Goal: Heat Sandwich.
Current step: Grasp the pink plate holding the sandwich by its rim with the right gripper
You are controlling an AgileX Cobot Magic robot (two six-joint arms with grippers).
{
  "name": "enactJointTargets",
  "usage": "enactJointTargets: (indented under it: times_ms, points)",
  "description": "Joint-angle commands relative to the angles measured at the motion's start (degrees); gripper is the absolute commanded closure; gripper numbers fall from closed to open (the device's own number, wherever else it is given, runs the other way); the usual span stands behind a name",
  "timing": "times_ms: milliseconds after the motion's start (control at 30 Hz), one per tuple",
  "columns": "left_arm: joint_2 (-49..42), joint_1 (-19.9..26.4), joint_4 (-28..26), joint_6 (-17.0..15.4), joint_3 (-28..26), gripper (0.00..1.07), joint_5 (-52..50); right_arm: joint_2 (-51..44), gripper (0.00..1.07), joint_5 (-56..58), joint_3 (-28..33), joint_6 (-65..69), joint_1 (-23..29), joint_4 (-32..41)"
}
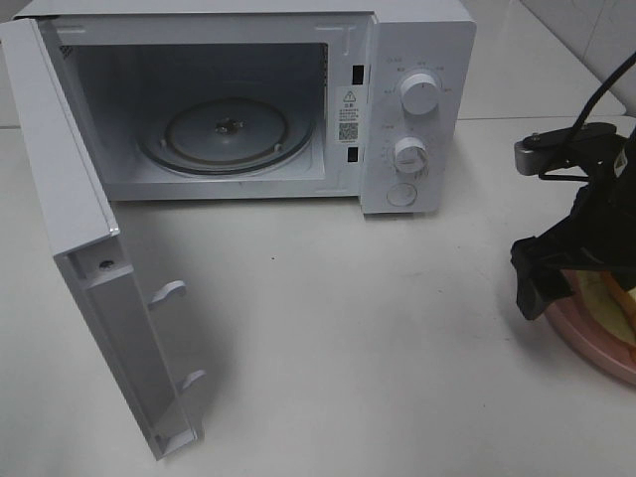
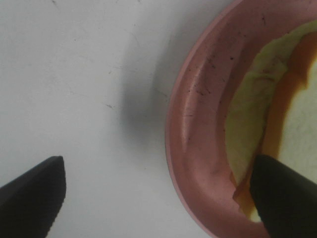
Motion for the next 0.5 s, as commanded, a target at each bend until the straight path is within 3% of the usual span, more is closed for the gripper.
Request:
enactJointTargets:
  times_ms: [33, 500]
  points:
    - [-1.4, -0.1, -0.3, -0.3, 0.1, 0.05, -0.1, 1.7, 0.12, -1.2, -0.1, -1.2, -0.2, 0.6]
    - [-1.4, -0.1, -0.3, -0.3, 0.1, 0.05, -0.1, 9.7, 0.14, -6.6, -0.1, -0.8, -0.7, -0.2]
